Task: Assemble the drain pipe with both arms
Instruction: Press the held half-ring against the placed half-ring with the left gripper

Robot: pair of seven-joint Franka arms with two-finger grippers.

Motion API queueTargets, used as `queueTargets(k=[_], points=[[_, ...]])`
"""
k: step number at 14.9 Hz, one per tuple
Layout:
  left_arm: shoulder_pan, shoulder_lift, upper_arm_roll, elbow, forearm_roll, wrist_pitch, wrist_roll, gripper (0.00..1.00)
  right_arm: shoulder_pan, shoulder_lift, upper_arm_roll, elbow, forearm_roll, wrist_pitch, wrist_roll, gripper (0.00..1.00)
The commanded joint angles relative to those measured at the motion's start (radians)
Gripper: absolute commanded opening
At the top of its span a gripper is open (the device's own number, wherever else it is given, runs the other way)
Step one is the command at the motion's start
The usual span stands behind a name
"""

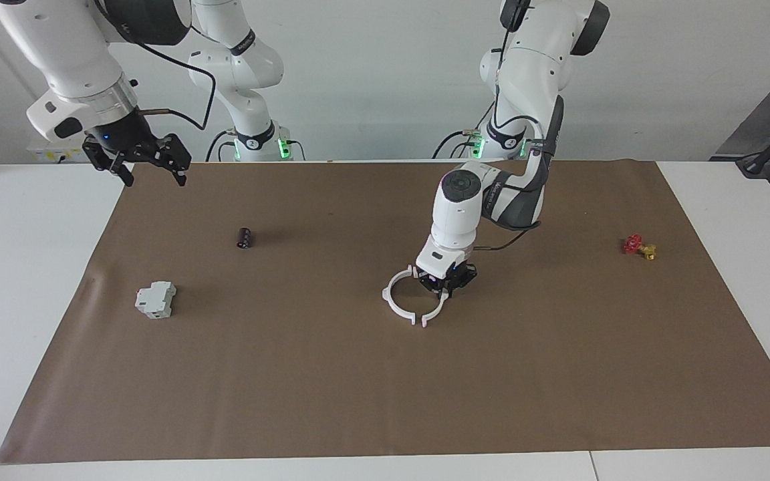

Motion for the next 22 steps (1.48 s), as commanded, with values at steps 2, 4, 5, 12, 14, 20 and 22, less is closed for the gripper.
queueTargets(k=[2,4,5,12,14,20,22], points=[[-0.021,-0.03,0.013,-0.03,0.024,0.013,-0.032,0.0,-0.006,-0.025,0.004,-0.022,0.0,-0.007,-0.019,1.0],[-0.027,-0.03,0.013,-0.027,0.024,0.014,-0.053,0.0,-0.006,-0.025,0.004,-0.022,0.0,-0.007,-0.019,1.0],[-0.028,-0.03,0.013,-0.025,0.024,0.013,-0.056,0.0,-0.006,-0.025,0.004,-0.022,0.0,-0.007,-0.019,1.0],[-0.028,-0.023,0.013,-0.024,0.024,0.019,-0.068,0.0,-0.006,-0.025,0.004,-0.022,0.0,-0.007,-0.019,1.0],[-0.028,-0.02,0.013,-0.024,0.024,0.02,-0.068,0.0,-0.005,-0.025,0.004,-0.022,0.0,-0.007,-0.019,1.0],[-0.028,-0.02,0.013,-0.021,0.024,0.02,-0.07,0.0,-0.006,-0.025,0.004,-0.022,0.0,-0.007,-0.019,1.0],[-0.03,-0.018,0.013,-0.019,0.024,0.02,-0.071,0.0,-0.005,-0.025,0.004,-0.022,0.0,-0.007,-0.019,1.0]])
